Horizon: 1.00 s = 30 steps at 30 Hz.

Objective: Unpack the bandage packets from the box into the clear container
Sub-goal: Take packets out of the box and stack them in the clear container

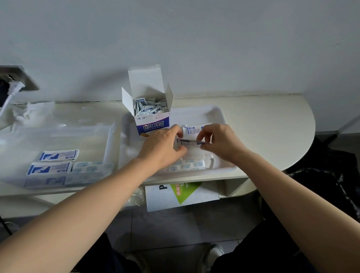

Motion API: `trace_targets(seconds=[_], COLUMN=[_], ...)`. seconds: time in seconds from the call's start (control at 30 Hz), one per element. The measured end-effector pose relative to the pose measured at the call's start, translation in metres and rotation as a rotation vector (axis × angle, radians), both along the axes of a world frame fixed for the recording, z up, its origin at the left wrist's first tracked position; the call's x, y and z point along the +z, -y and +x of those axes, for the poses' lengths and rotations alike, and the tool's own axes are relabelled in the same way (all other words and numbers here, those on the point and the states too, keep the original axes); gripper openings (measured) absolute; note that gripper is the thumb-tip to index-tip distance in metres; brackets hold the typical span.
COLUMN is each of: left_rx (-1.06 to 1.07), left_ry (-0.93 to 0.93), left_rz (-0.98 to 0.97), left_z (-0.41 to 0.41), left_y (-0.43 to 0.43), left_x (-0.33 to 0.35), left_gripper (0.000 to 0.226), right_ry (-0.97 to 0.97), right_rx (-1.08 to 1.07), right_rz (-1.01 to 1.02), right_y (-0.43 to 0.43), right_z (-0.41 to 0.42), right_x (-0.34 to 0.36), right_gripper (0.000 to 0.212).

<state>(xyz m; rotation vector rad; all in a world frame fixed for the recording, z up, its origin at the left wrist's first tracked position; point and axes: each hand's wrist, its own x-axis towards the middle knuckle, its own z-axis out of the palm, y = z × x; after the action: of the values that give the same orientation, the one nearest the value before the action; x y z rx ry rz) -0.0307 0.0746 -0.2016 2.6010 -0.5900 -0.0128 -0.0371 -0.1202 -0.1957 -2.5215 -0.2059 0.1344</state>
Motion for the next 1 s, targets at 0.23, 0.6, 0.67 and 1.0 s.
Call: trace_targets(seconds=[0.23,0.6,0.67,1.0], left_rx=[0.044,0.061,0.065,0.069], left_ry=[-0.041,-0.103,-0.099,-0.237], left_rz=[-0.021,-0.080,-0.089,-0.168], left_z=[-0.003,-0.003,-0.003,-0.011], left_y=[0.003,0.012,0.010,-0.023], left_x=[-0.007,-0.004,0.000,0.042], left_gripper=[0.013,0.016,0.012,0.012], right_ry=[-0.074,-0.067,-0.053,-0.071], right_rx=[-0.072,-0.126,-0.148,-0.127], right_rz=[-0.017,0.102,0.147,0.430], right_y=[0.007,0.010,0.011,0.001], right_z=[-0.006,-0.003,-0.003,-0.016], right_x=[-0.003,-0.006,-0.004,0.025], right_gripper=[0.022,0.011,0.012,0.010])
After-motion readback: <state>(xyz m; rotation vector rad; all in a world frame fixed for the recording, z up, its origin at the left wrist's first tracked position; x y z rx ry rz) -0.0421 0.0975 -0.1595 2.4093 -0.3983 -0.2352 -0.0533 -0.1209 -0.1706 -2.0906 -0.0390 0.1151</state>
